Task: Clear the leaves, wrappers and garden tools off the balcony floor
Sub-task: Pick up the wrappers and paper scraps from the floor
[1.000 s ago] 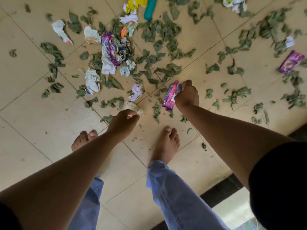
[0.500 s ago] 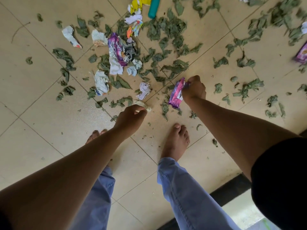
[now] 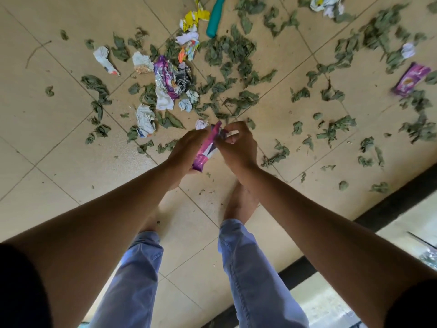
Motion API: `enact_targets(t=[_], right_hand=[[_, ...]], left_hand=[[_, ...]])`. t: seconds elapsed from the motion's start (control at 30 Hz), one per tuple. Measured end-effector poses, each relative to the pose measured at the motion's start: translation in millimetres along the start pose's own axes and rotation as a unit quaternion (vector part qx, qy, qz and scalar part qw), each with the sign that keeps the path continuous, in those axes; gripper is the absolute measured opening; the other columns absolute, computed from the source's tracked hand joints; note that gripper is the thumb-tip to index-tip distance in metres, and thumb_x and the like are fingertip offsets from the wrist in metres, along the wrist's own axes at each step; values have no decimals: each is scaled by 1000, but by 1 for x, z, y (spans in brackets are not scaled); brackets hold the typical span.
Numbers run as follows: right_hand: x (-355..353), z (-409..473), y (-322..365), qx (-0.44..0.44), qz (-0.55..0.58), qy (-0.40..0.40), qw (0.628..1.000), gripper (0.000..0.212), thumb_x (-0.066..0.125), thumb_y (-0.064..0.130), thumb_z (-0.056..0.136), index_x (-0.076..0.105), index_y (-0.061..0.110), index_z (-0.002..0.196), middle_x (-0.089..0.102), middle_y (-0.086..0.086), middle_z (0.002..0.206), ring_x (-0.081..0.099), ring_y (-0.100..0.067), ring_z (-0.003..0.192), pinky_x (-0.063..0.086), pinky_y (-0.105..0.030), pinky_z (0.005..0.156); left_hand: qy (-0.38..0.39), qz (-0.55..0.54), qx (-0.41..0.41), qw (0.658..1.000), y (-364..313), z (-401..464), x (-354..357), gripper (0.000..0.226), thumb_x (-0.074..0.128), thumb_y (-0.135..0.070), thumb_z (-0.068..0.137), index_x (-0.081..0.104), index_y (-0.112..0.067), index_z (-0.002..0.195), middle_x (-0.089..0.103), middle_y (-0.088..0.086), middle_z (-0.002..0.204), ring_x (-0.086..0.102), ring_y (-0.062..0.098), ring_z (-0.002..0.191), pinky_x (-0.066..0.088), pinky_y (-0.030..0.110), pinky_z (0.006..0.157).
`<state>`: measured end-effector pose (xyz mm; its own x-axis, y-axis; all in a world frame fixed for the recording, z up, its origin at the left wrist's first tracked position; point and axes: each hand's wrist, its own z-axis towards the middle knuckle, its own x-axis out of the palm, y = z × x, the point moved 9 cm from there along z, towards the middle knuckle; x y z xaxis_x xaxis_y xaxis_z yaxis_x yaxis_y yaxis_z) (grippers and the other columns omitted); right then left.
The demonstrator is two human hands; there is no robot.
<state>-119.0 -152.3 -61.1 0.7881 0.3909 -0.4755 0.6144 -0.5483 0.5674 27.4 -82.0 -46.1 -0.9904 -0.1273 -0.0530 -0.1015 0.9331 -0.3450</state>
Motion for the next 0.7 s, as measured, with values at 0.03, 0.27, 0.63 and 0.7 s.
enact_targets(t=[0.03, 0.27, 0.63, 0.7], right_hand=[[6, -9, 7, -6, 0, -2, 1000, 25, 76, 35, 83, 59, 33, 100, 62, 22, 73, 57, 17, 64, 34, -10, 47], [55, -71, 16, -37, -14, 40, 998, 14, 66, 27, 82, 62, 27, 96, 69, 9, 81, 68, -12, 77, 54, -35, 68], [88, -43, -18, -73, -128, 39, 988, 24, 67, 14, 89, 70, 19, 112, 68, -2, 111, 67, -19, 93, 51, -30, 73], [97, -24, -31, -86, -252, 37, 963, 35, 66, 13, 90, 62, 20, 124, 59, -7, 125, 61, -23, 105, 47, -29, 73]], left_hand=[[-1, -36, -10, 999, 2, -3, -3, 41, 56, -60, 97, 58, -33, 128, 63, 6, 132, 66, 31, 111, 61, 51, 87], [2, -130, 4, 991, 25, -12, -32, 62, 79, -58, 75, 74, -9, 113, 72, 24, 113, 71, 40, 105, 54, 54, 97], [-67, -19, -26, 997, 85, 21, -111, 31, 58, -20, 105, 71, 4, 90, 74, 20, 72, 75, 26, 62, 59, 30, 52], [-88, 7, -34, 996, 96, 23, -122, 32, 56, -24, 104, 69, -4, 83, 71, 13, 61, 59, 15, 40, 41, 18, 37]])
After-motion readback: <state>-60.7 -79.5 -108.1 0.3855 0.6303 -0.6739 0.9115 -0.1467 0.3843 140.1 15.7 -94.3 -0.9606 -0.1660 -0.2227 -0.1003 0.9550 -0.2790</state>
